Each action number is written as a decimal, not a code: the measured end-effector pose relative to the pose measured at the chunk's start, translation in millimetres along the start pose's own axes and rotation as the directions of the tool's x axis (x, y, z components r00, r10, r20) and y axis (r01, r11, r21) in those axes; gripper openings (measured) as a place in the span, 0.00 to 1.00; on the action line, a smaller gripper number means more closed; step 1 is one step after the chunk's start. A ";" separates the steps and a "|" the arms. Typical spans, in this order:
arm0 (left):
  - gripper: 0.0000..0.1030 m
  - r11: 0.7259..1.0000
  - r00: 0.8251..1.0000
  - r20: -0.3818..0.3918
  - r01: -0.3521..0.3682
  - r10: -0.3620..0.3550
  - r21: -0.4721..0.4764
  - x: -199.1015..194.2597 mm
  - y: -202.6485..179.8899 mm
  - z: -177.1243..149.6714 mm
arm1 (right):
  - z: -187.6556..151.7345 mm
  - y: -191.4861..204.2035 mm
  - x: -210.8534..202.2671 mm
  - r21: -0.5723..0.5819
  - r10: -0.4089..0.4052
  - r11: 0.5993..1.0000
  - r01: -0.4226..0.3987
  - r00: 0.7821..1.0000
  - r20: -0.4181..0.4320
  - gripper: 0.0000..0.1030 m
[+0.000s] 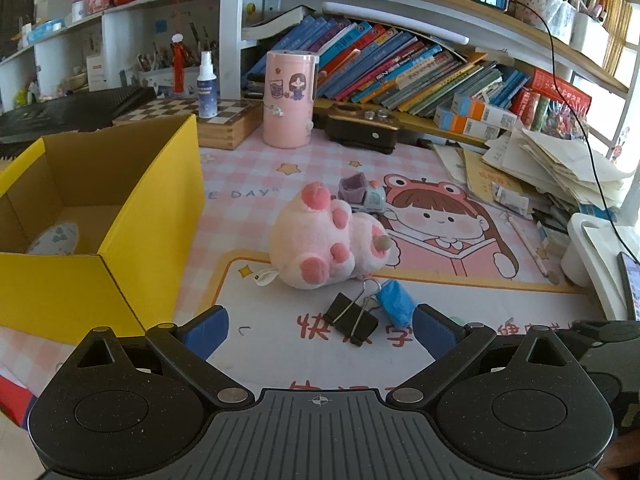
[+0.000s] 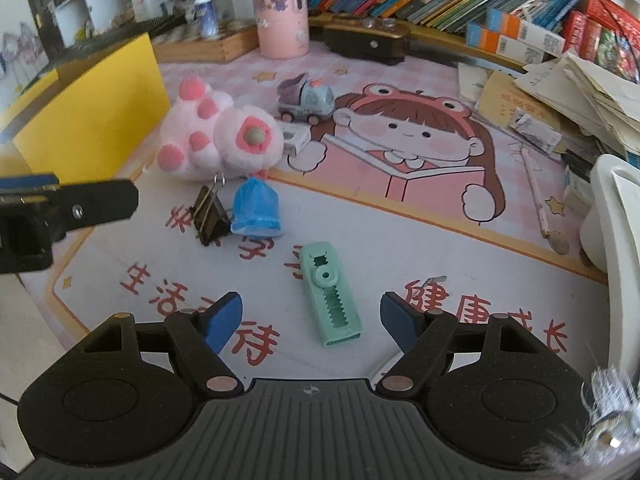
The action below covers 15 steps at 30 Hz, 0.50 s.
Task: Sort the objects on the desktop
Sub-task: 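Lower the right gripper onto the mint green object and close it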
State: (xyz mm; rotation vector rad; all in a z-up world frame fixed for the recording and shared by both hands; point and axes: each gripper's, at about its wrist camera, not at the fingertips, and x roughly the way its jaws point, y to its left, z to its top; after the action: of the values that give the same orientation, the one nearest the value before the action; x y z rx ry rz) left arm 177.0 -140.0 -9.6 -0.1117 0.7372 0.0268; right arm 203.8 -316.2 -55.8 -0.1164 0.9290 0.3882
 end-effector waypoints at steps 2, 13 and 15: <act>0.97 1.000 1.000 -0.001 -0.001 0.001 -0.003 1.1 -0.9 0.5 | 1.0 0.9 3.4 -0.016 0.006 1.000 -0.006 1.000 -0.011 0.67; 0.97 1.000 1.000 -0.014 -0.005 0.005 -0.017 9.2 -2.4 2.8 | 8.1 -4.1 16.1 -0.032 0.010 0.999 -0.011 0.999 -0.037 0.57; 0.97 1.000 1.000 -0.017 -0.006 0.006 -0.017 10.5 -2.8 2.9 | 8.7 -4.1 18.0 -0.036 0.010 0.999 -0.012 0.999 -0.042 0.54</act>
State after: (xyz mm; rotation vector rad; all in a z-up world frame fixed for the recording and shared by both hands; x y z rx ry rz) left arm 186.9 -142.6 -14.3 -0.1257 0.7545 0.0380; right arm 221.5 -312.8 -65.2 -0.1530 0.9645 0.4145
